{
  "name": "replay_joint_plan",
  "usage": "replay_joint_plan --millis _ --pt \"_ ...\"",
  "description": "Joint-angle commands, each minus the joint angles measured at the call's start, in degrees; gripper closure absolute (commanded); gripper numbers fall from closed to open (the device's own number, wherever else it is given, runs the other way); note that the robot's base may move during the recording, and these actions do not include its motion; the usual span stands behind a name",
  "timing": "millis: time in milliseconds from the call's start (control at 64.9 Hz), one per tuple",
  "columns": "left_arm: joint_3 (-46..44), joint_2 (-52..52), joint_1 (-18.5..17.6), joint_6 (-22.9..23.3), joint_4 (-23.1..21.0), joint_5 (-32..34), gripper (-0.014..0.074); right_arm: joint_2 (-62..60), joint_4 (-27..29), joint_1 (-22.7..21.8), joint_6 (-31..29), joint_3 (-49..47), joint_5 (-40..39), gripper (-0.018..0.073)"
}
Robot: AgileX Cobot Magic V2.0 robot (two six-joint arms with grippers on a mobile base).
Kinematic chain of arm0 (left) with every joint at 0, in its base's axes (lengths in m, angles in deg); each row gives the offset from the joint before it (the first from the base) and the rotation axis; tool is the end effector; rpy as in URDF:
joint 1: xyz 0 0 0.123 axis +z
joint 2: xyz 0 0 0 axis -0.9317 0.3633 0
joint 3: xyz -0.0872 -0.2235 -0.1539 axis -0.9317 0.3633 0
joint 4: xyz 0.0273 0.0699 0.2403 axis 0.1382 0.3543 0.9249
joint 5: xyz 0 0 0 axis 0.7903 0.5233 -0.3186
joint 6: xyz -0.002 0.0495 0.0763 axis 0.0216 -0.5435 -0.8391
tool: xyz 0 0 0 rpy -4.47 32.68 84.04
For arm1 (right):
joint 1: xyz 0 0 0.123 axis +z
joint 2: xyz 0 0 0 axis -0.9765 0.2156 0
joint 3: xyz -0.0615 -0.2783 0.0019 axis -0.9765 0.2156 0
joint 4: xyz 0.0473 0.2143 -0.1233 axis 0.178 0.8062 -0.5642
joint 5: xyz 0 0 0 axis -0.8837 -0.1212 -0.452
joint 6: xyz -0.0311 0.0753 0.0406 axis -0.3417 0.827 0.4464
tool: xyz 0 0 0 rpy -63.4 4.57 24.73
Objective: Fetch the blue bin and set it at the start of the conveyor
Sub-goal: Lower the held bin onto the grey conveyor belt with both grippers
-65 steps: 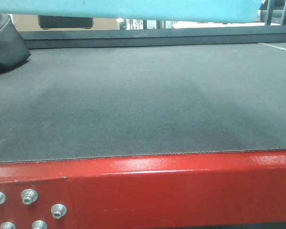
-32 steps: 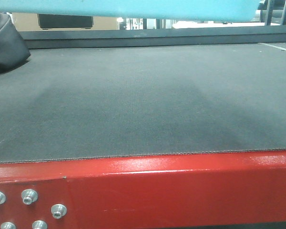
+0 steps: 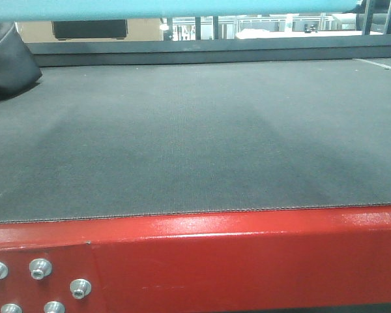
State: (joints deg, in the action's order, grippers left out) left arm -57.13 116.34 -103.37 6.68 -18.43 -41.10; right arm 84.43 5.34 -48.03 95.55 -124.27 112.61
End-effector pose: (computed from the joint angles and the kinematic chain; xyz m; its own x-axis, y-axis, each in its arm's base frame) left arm 0.2505 -0.1161 0.4137 -0.5584 -0.0635 -0.8272 -0.0830 0.9963 -0.0205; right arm 0.2692 0.1190 0.4041 -0.5423 0.0648 -0.8377 -0.0544 0.9922 0.1120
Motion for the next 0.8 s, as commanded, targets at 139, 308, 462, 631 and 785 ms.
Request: replay_joint_plan --millis 139,308,462,631,785 --pt "6.9 0.4 -0.2 3.7 -0.9 10.1 0.0707 4.1 0.8 0.3 2.0 4.0 -8.2 0.0721" --pt "16.2 1.5 4.4 11.1 0.3 22.6 0.0707 6.9 0.8 0.2 3.1 11.0 -18.3 0.0721" --pt "22.8 3.5 9.7 11.2 0.3 34.7 0.0707 10.5 -0.1 0.2 3.1 13.7 -21.5 0.0721" --pt "24.2 7.2 10.4 11.2 0.3 39.2 0.0707 14.9 -0.5 -1.0 3.1 13.7 -23.9 0.0721" --pt "24.2 9.6 10.4 11.2 1.0 41.8 0.0707 16.5 -0.5 -3.2 3.1 13.2 -25.4 0.0721"
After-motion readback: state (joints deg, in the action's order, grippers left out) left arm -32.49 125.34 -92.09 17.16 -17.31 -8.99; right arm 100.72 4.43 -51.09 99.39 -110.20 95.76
